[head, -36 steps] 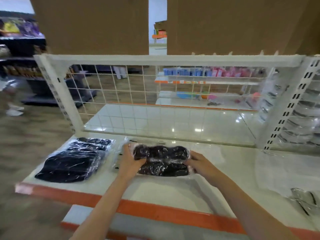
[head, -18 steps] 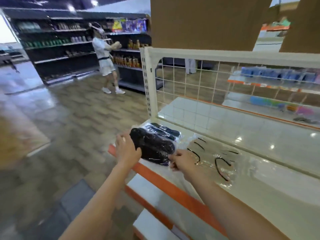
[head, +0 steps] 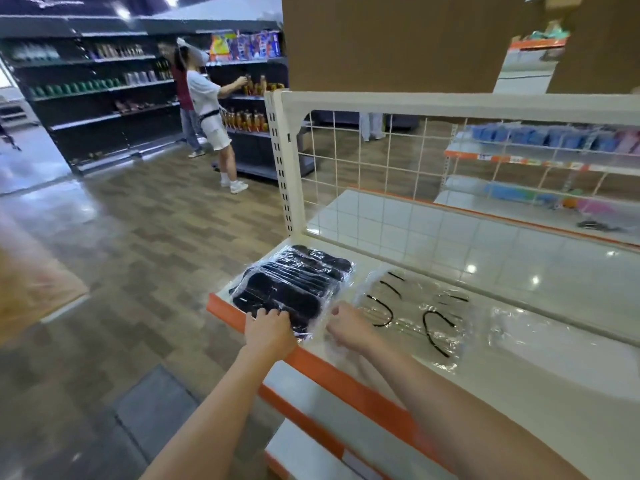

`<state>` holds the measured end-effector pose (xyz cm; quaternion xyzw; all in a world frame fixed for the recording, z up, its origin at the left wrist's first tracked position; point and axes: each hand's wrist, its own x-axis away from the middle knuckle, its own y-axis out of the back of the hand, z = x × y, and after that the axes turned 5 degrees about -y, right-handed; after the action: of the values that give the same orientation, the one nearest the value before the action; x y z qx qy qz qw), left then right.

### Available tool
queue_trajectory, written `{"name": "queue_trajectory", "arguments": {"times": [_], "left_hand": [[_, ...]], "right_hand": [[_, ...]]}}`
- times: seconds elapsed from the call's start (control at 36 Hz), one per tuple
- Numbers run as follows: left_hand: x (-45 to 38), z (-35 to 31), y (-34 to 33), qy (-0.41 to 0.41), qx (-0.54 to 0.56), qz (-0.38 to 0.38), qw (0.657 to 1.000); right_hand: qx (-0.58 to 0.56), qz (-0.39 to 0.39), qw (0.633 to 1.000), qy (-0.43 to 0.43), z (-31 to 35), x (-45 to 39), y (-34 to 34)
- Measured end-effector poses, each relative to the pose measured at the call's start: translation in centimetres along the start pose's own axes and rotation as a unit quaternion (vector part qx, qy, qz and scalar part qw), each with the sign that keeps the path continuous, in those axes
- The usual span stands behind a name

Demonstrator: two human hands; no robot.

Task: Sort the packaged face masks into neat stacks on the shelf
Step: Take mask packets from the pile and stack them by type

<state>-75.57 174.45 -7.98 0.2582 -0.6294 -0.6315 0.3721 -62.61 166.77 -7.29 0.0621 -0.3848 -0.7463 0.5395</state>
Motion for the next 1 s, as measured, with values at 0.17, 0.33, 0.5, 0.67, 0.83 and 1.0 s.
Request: {"name": "queue_trajectory", "arguments": {"times": [0.17, 0.33, 0.5, 0.67, 0.83, 1.0], "left_hand": [[-0.6, -5.6, 2.4, -0.095, -0.034, -0.045, 0.994], [-0.9, -13.3, 3.2, -0.211, -0.046, -0.049, 0.975], [0.3, -23.0, 4.1, -0.318, -0.068, -0.05, 0.944], [3.9, -32.9, 3.9, -0.421, -0.052, -0.049, 0.904], [8.9, -41.6, 2.8, -0.485, 0.04, -0.008, 0.874], [11.7, -48.1, 2.2, -0.476, 0.148, 0.085, 0.863]], "right_hand": [[0.177, -0.064, 0.982, 0.035, -3.3, 2.2, 3.6], [0.269, -0.159, 0.95, 0.004, -7.9, 5.2, 7.5], [0.312, -0.185, 0.928, -0.087, -14.8, 11.0, 13.0], [0.326, -0.225, 0.899, -0.189, -22.7, 19.0, 18.0], [0.273, -0.269, 0.874, -0.299, -31.4, 27.9, 21.0], [0.217, -0.313, 0.848, -0.368, -38.4, 34.2, 23.4]]}}
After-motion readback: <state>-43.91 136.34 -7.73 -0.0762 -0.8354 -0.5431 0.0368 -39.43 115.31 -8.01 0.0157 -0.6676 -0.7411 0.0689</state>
